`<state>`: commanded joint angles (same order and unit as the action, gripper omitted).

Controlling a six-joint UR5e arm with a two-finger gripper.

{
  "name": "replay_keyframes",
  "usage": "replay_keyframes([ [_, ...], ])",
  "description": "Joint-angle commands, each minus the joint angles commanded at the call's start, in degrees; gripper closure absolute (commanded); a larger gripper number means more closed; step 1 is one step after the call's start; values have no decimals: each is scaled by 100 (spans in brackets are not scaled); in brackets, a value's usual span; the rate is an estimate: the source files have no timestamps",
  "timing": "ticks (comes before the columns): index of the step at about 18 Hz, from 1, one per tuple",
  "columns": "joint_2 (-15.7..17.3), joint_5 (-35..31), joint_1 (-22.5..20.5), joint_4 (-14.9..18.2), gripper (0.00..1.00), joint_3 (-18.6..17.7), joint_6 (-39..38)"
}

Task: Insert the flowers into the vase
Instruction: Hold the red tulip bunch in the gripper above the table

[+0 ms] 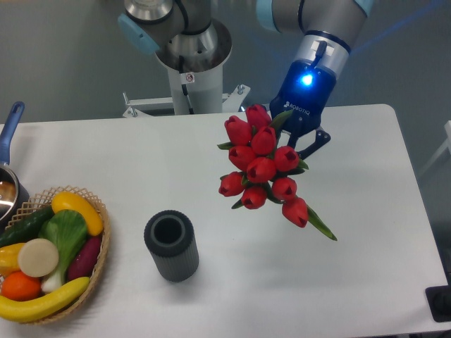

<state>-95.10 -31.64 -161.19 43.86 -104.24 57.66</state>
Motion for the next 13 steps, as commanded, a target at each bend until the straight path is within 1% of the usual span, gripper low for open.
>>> replay_keyframes([
  [3,35,0,9,0,70,-53,26],
  [13,9,0,61,0,69,-35,9],
])
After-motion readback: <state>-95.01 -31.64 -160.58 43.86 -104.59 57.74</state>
